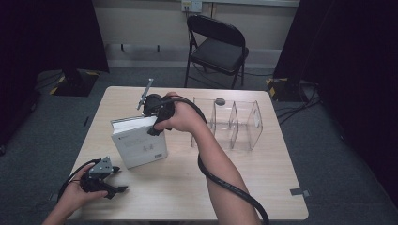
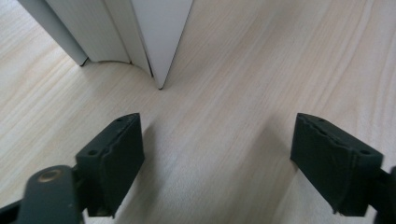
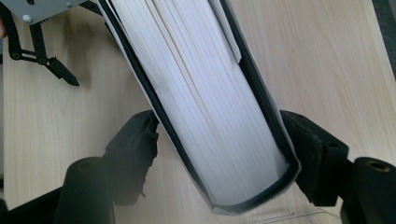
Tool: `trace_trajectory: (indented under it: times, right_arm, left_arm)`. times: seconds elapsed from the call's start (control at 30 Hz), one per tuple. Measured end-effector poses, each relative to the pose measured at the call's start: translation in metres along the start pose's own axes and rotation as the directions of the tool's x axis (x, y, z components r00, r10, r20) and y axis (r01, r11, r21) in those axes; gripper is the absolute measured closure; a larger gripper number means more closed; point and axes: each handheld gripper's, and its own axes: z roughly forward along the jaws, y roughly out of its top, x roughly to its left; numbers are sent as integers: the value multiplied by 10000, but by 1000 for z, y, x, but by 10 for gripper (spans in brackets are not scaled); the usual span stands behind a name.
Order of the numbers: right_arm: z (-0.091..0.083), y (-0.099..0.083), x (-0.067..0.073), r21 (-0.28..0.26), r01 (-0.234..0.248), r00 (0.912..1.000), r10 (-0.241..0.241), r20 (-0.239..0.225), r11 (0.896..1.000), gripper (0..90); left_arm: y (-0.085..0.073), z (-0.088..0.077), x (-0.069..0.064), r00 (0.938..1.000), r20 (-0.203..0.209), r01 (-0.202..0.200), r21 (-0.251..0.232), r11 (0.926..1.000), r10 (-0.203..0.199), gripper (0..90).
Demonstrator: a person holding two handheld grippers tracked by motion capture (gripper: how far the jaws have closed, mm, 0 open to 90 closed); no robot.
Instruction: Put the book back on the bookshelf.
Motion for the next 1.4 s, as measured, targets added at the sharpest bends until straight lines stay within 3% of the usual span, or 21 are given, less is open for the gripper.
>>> trace_trajectory:
  times: [0.27,0.47,0.67,0.73,0.83,1.17,1.4]
  right_arm:
    - [2,5,1,509,432,9990,-436,76,9978,308]
    - [-1,8,3,905,608,9981,-609,-13,9940,389]
    - [-8,4,6,842,234,9991,-203,-366,9962,476]
    - [-11,4,8,978,-379,9966,448,-698,9945,508]
    - [-13,4,12,1198,-752,9951,823,-554,9899,525]
    - [-18,3,23,1712,-1033,9926,1125,-451,9798,528]
    - [-29,-13,28,1863,-1415,9868,1536,-521,9722,529]
  left_arm:
    - [-1,0,1,9999,105,-108,-141,9998,109,153]
    - [-3,0,2,9998,73,-205,-242,9995,207,152]
    - [-4,0,2,9998,144,-139,-350,9993,144,153]
    - [-4,0,2,9998,130,-128,-347,9993,133,153]
    - [-5,0,2,9998,106,-155,-351,9993,159,153]
    - [-8,-1,2,9998,119,-158,-632,9979,165,151]
    - [-10,0,1,9999,121,-94,-726,9973,103,146]
